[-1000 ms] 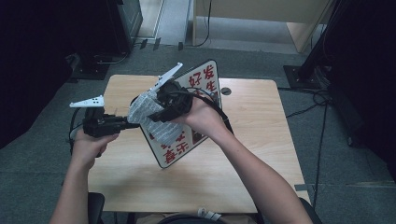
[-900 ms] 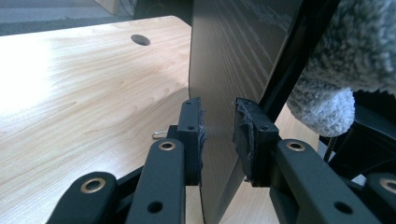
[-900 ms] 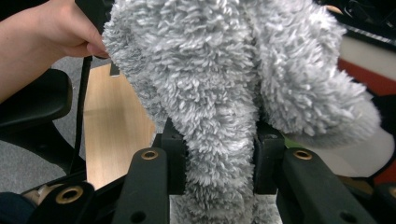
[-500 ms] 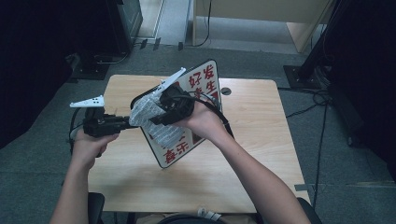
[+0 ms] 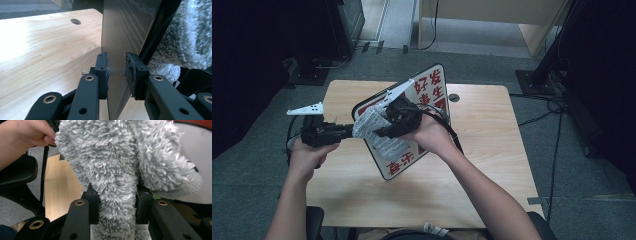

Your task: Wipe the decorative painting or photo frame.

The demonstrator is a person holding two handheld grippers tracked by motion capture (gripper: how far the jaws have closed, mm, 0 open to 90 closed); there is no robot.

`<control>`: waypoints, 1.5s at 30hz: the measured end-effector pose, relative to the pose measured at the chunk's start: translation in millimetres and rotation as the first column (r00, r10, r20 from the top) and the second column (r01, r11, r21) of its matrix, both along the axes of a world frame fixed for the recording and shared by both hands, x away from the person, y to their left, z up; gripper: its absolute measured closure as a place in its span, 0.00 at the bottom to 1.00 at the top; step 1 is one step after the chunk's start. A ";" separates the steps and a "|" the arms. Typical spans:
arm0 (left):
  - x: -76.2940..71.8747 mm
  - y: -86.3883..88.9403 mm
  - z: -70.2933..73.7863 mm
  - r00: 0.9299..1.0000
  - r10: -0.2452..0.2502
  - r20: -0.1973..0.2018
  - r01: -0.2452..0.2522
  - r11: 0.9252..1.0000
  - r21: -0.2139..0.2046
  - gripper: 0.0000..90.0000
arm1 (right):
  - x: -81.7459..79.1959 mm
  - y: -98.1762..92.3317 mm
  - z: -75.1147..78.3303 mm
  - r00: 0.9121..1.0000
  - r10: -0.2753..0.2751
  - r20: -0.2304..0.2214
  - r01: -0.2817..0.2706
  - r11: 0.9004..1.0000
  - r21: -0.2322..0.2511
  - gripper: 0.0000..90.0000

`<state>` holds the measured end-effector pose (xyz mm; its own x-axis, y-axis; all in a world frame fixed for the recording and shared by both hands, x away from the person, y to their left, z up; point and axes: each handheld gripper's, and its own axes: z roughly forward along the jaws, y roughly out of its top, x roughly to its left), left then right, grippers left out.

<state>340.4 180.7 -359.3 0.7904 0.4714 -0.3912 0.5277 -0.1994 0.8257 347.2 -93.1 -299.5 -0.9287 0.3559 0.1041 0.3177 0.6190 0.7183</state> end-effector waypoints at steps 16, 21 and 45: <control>0.2 0.1 -0.4 1.000 0.000 0.000 0.000 1.000 -0.003 0.79 | -2.7 -3.5 -13.9 1.000 -0.009 -0.020 0.009 1.000 0.002 0.72; 0.2 0.2 -0.6 1.000 0.001 0.000 -0.001 1.000 -0.003 0.79 | -3.4 -4.6 -18.3 1.000 -0.012 -0.028 0.012 1.000 0.002 0.72; 0.1 0.3 -0.7 1.000 -0.001 -0.002 0.001 1.000 0.003 0.79 | -7.1 -9.2 -41.5 0.999 -0.017 -0.049 0.017 1.000 -0.004 0.72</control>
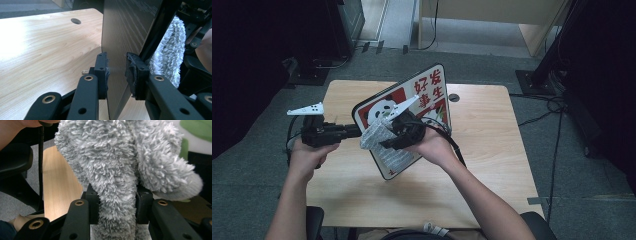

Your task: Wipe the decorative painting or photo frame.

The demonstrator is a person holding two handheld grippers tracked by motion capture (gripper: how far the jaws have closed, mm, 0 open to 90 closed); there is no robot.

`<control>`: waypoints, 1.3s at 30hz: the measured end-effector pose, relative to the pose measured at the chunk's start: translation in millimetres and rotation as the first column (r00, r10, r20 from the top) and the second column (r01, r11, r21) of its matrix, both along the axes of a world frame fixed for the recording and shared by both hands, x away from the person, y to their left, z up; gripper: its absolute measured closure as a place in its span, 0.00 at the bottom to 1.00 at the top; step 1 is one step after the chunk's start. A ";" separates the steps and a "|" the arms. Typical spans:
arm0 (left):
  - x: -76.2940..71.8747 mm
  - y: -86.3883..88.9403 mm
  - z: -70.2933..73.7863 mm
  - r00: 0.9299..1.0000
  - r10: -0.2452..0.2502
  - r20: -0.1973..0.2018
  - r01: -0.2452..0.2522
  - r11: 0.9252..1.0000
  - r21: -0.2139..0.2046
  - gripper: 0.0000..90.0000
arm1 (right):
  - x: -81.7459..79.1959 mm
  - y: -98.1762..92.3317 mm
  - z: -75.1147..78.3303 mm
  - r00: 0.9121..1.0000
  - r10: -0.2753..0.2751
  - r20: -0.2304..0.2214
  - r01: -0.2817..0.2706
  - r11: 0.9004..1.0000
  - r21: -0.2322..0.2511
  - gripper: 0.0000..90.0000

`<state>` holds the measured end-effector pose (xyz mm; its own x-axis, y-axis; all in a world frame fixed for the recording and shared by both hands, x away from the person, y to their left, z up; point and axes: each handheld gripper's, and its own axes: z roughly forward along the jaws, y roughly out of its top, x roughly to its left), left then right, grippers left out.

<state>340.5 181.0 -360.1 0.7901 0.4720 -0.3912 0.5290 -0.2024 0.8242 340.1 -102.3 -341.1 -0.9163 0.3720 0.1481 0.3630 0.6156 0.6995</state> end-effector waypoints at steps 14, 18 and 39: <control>0.1 0.3 -0.2 1.000 0.000 0.000 0.000 1.000 0.001 0.79 | -2.8 -2.1 -12.0 1.000 -0.004 -0.010 0.004 1.000 -0.004 0.72; 0.0 0.4 -0.3 1.000 0.000 0.000 0.000 1.000 0.001 0.80 | -3.4 -2.4 -14.6 1.000 -0.002 -0.011 0.002 1.000 -0.001 0.72; 0.1 -0.2 -0.8 1.000 -0.001 -0.003 0.001 1.000 0.001 0.79 | -7.6 -6.8 -33.5 1.000 -0.009 -0.022 0.009 1.000 0.006 0.72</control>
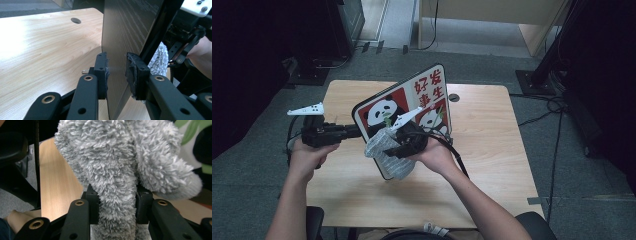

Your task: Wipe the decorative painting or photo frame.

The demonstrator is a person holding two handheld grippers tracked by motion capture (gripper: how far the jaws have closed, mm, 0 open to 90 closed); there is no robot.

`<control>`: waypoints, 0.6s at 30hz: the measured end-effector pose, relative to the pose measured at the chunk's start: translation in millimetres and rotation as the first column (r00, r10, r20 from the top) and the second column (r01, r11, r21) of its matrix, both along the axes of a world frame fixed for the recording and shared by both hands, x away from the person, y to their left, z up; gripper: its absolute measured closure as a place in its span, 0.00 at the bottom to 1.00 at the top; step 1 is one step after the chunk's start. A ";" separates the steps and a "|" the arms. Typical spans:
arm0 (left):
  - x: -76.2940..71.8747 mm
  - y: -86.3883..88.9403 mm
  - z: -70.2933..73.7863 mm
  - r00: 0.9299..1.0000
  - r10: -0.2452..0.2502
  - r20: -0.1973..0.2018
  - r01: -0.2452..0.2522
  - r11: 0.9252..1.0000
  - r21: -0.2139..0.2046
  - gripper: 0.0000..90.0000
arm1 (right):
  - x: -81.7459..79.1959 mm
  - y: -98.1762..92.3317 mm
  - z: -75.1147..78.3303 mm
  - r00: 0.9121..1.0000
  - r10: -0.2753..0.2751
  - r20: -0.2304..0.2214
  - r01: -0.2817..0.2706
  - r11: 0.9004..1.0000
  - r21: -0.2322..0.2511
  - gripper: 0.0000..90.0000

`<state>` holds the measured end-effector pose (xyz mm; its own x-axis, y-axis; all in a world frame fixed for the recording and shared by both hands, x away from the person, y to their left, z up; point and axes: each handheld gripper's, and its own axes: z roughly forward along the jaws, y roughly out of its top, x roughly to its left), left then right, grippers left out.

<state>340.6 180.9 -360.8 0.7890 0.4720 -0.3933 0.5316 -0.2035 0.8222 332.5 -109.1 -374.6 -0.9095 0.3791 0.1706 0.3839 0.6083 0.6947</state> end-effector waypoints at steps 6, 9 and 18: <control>0.0 -0.1 0.1 1.000 0.000 0.000 0.000 1.000 0.000 0.79 | -2.1 -1.8 -5.7 1.000 -0.004 0.006 0.004 1.000 0.004 0.72; 0.1 -0.1 0.0 1.000 0.000 0.000 0.000 1.000 0.000 0.79 | -2.9 -2.2 -7.7 1.000 -0.007 0.006 0.007 1.000 0.003 0.72; 0.1 -0.2 0.0 1.000 0.001 0.001 -0.001 1.000 0.000 0.78 | -4.8 -3.9 -17.0 1.000 -0.011 -0.006 0.011 1.000 0.003 0.72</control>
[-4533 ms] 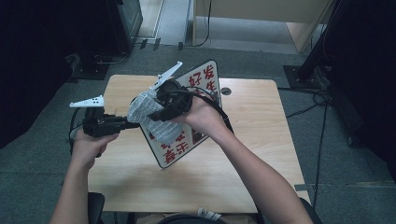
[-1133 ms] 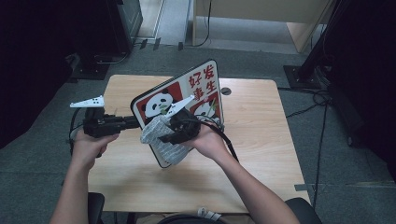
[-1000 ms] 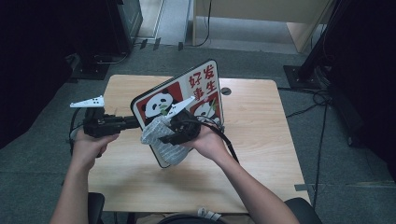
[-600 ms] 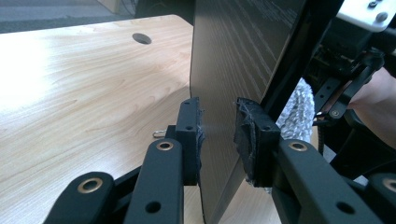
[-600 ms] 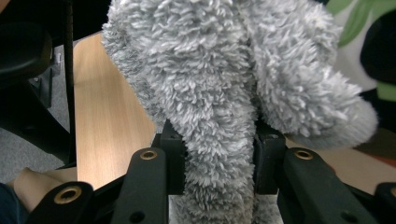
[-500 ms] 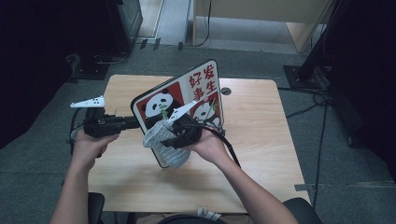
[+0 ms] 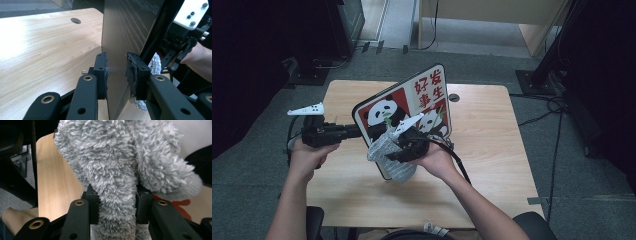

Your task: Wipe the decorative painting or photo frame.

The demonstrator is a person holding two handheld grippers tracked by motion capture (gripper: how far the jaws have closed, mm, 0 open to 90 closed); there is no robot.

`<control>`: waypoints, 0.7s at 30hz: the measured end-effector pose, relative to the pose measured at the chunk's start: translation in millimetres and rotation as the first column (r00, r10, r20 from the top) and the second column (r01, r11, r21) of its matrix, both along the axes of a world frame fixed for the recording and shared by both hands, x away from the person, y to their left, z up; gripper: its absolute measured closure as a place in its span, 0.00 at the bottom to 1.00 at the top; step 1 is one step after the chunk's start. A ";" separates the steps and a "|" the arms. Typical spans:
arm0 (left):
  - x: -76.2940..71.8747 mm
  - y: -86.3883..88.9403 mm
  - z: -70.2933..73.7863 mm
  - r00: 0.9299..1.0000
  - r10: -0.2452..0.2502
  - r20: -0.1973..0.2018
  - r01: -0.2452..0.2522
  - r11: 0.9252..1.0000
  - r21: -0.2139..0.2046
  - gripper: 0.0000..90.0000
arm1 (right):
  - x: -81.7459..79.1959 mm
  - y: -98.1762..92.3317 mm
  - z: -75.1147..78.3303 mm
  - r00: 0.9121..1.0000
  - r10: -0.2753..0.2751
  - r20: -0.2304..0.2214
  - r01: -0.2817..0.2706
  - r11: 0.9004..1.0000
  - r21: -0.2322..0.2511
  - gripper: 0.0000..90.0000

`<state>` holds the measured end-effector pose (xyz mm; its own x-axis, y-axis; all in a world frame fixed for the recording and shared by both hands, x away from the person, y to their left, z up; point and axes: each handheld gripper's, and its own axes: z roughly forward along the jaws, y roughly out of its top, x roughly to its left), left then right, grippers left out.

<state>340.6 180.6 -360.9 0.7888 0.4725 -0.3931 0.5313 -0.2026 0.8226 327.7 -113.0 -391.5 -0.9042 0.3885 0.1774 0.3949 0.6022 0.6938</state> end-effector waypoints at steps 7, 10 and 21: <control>0.2 -0.9 -0.6 1.000 0.001 -0.001 -0.001 1.000 0.004 0.78 | -2.1 -1.5 -6.3 1.000 -0.005 0.000 0.005 1.000 0.006 0.72; 0.0 -1.1 -0.5 1.000 0.001 0.000 -0.001 1.000 0.004 0.78 | -3.2 -2.2 -9.7 1.000 -0.006 0.001 0.006 1.000 0.012 0.72; 0.1 -1.5 -0.9 1.000 -0.001 -0.001 0.001 1.000 0.010 0.78 | -7.3 -5.5 -21.4 1.000 -0.009 0.010 0.009 1.000 0.026 0.72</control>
<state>340.8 179.1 -361.8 0.7891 0.4755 -0.3889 0.5316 -0.2116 0.8201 320.4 -118.5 -412.9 -0.9024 0.3922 0.1784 0.3933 0.5804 0.7131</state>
